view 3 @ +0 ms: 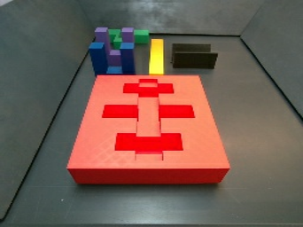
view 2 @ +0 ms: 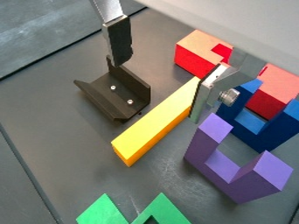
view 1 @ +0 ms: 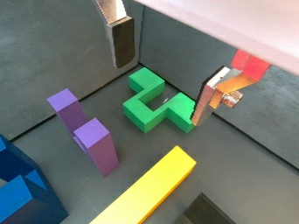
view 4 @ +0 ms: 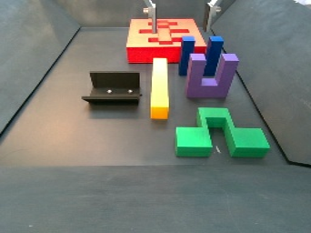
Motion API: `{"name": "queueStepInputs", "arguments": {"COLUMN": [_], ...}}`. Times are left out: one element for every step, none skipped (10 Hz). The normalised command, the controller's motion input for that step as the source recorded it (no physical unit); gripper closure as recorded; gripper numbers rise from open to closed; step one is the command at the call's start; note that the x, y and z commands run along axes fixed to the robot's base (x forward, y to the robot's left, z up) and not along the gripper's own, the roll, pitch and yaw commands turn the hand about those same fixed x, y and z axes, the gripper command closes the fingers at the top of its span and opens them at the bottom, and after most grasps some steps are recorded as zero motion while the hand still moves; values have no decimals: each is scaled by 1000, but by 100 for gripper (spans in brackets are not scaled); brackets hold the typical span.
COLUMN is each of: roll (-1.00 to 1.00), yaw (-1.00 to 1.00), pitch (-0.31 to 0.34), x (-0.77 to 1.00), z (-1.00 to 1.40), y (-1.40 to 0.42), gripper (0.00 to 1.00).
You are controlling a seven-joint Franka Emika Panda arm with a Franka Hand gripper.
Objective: Pick up the purple object. Move up. Move to above the board. Insert the purple object.
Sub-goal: Pick up the purple object.
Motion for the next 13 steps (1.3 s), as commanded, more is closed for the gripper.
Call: {"name": "queueStepInputs", "arguments": {"roll": [-57,-7,0,-67,-50,-49,-50,-160,-177,-139,-167,-137,-134], "yaw": [0,0,0,-126,0,0,0,34,91,100,63,40,0], "pitch": [-16,0,0,-339,-291,-276,-239,-203,-109,-81,-26,0,0], "x": [0,0,174,-40,0,0,-66,-154,-100,-109,-129,-111,-197], "z": [-91,0,-203,-554,-609,-663,-731,-557,-143,-69,49,100,-54], "y": [0,0,-283,-457,-540,-434,-249,-91,0,0,0,0,-43], "gripper": [0,0,0,0,0,0,0,0,0,0,0,0,0]}}
